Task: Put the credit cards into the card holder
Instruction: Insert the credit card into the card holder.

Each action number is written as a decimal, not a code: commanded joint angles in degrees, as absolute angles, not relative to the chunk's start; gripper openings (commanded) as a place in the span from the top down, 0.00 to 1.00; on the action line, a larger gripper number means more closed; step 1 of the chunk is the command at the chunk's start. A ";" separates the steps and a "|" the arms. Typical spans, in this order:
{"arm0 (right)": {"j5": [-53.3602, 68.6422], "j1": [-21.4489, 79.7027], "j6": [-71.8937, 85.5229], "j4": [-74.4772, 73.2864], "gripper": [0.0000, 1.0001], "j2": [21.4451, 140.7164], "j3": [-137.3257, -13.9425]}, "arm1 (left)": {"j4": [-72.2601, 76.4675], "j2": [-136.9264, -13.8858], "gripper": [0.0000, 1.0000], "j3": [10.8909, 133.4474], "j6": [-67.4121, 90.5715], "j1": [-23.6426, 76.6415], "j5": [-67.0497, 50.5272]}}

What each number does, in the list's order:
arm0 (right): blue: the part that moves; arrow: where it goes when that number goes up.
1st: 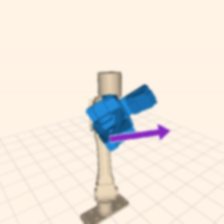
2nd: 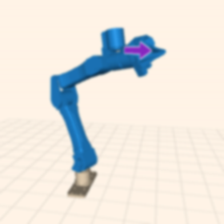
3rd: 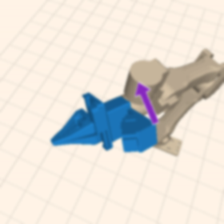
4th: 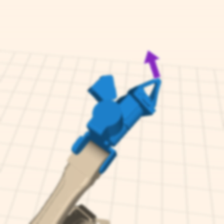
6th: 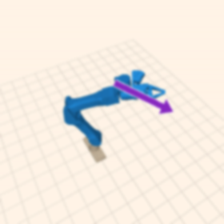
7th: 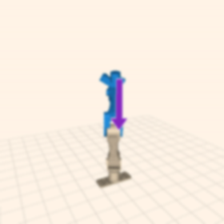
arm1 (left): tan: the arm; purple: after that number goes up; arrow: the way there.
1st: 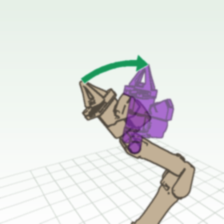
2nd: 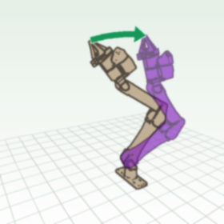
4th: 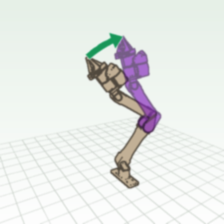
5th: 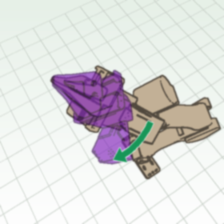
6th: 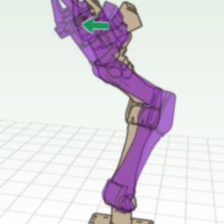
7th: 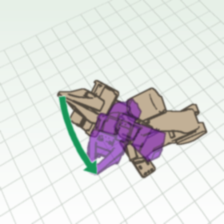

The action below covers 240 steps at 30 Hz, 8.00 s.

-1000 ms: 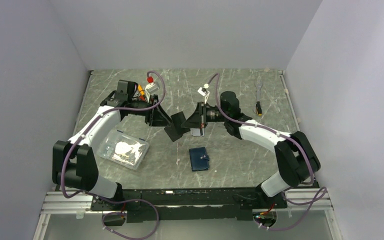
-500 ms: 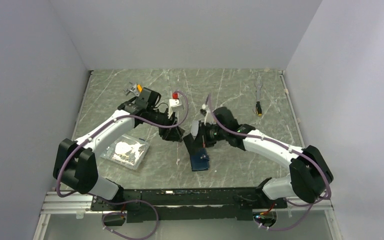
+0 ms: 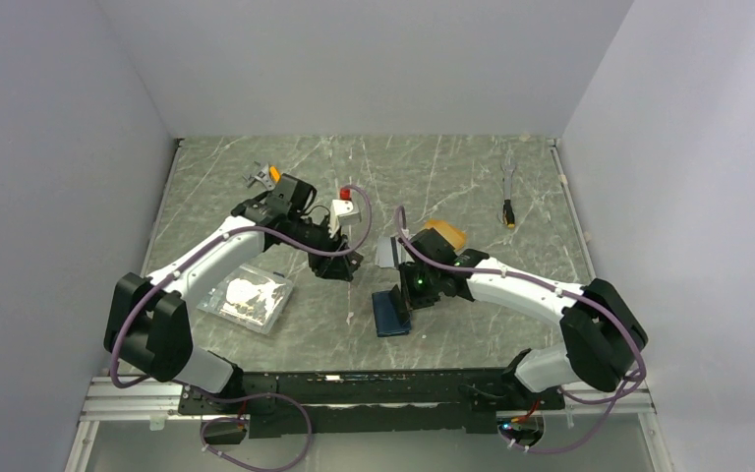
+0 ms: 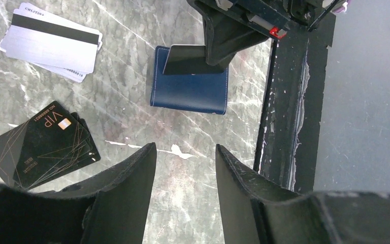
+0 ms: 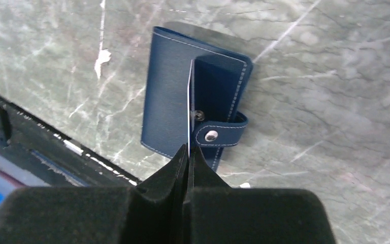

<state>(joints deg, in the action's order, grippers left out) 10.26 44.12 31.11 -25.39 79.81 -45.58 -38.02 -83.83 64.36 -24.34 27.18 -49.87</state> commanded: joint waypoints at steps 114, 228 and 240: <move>7.65 31.73 42.86 -25.45 1.00 63.24 -24.85 | -39.25 -101.73 0.62 66.13 -37.88 46.23 -21.11; 25.06 36.43 36.70 -11.69 1.00 68.27 -33.96 | -43.69 -96.77 0.74 69.55 -40.37 43.94 -22.61; 25.21 38.15 35.09 -7.84 1.00 78.78 -39.98 | -45.97 -94.05 0.74 68.29 -42.35 37.09 -28.80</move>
